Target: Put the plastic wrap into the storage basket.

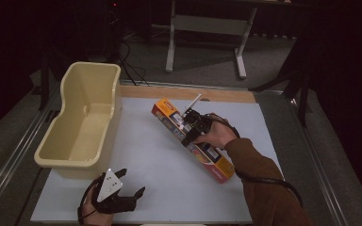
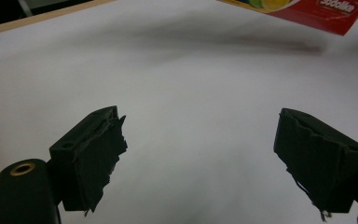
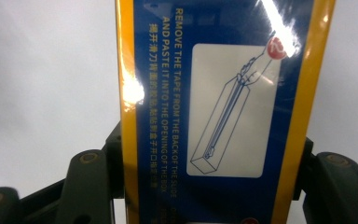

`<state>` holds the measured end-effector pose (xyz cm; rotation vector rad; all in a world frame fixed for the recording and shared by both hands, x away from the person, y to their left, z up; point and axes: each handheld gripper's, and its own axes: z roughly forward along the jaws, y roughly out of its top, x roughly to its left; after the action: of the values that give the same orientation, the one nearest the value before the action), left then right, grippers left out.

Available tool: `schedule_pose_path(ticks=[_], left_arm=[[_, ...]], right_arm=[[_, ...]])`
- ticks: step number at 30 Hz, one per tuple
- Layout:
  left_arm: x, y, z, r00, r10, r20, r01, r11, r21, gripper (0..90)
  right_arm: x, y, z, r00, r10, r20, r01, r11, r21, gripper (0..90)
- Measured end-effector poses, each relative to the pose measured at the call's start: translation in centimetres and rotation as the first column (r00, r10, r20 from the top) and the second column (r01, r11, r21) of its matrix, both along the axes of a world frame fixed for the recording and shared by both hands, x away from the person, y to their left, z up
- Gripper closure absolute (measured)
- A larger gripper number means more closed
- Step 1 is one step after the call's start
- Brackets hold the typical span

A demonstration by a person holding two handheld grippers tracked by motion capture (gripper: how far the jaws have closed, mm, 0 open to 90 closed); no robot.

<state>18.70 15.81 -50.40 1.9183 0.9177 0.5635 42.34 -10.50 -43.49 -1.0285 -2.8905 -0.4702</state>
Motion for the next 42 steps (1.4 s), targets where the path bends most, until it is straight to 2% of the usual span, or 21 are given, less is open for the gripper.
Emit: schedule_pose_path(ticks=[4, 9, 15, 18, 20, 21, 26, 30, 31, 34, 36, 39, 42], left_arm=[[-0.1, 0.0, 0.0, 1.0, -0.002, 0.003, 0.002, 1.0, -0.005, 14.9], [-0.1, 0.0, 0.1, 1.0, -0.007, 0.007, 0.007, 1.0, -0.005, 15.0], [-0.2, -0.2, 0.1, 0.9998, -0.013, 0.011, 0.013, 0.9999, -0.001, 14.9], [-0.2, -0.3, 0.2, 0.9997, -0.02, 0.013, 0.02, 0.9998, 0.006, 15.0], [-0.3, -0.4, 0.2, 0.9996, -0.024, 0.016, 0.024, 0.9997, 0.007, 15.0], [-0.3, -0.4, 0.2, 0.9995, -0.026, 0.017, 0.026, 0.9996, 0.007, 15.0], [-0.3, -0.5, 0.2, 0.9993, -0.032, 0.02, 0.032, 0.9995, 0.003, 15.0], [-0.4, -0.4, 0.2, 0.9992, -0.032, 0.022, 0.033, 0.9995, -0.005, 15.0], [-0.4, -0.4, 0.2, 0.9991, -0.035, 0.023, 0.035, 0.9994, -0.006, 15.0], [-0.5, -0.4, 0.2, 0.9989, -0.039, 0.025, 0.039, 0.9992, -0.011, 15.0], [-0.5, -0.4, 0.2, 0.9986, -0.045, 0.029, 0.045, 0.9989, -0.014, 15.0], [-0.6, -0.4, 0.3, 0.9978, -0.059, 0.031, 0.059, 0.9981, -0.016, 15.0], [-0.6, -0.6, 0.2, 0.9971, -0.067, 0.035, 0.068, 0.9977, -0.011, 15.2]], right_arm=[[0.5, 0.9, 0.4, 0.9994, -0.027, -0.02, 0.029, 0.9967, 0.076, 40.1], [0.7, 2.5, 1.4, 0.9994, -0.032, -0.008, 0.033, 0.9922, 0.12, 40.1], [1.0, 4.1, 3.1, 0.9986, -0.051, -0.014, 0.053, 0.9768, 0.208, 40.1], [1.2, 4.6, 3.8, 0.9977, -0.067, -0.004, 0.067, 0.9706, 0.231, 40.1], [1.4, 5.0, 4.3, 0.9966, -0.082, 0.001, 0.079, 0.9625, 0.259, 40.1], [1.5, 5.2, 4.5, 0.9958, -0.092, -0.006, 0.09, 0.9563, 0.278, 40.1], [2.2, 6.0, 4.9, 0.9928, -0.116, -0.031, 0.119, 0.9387, 0.324, 40.1], [2.9, 6.3, 5.0, 0.9874, -0.134, -0.084, 0.156, 0.9128, 0.377, 40.1], [3.1, 6.5, 5.0, 0.986, -0.138, -0.094, 0.164, 0.9093, 0.383, 40.2], [3.3, 7.1, 5.1, 0.9847, -0.149, -0.091, 0.172, 0.9077, 0.382, 40.2], [3.5, 7.5, 5.3, 0.9828, -0.15, -0.107, 0.181, 0.8999, 0.397, 40.2], [3.8, 8.1, 5.7, 0.9776, -0.155, -0.142, 0.203, 0.8753, 0.439, 40.1], [3.8, 8.7, 6.2, 0.9752, -0.172, -0.139, 0.217, 0.8635, 0.455, 40.1]])
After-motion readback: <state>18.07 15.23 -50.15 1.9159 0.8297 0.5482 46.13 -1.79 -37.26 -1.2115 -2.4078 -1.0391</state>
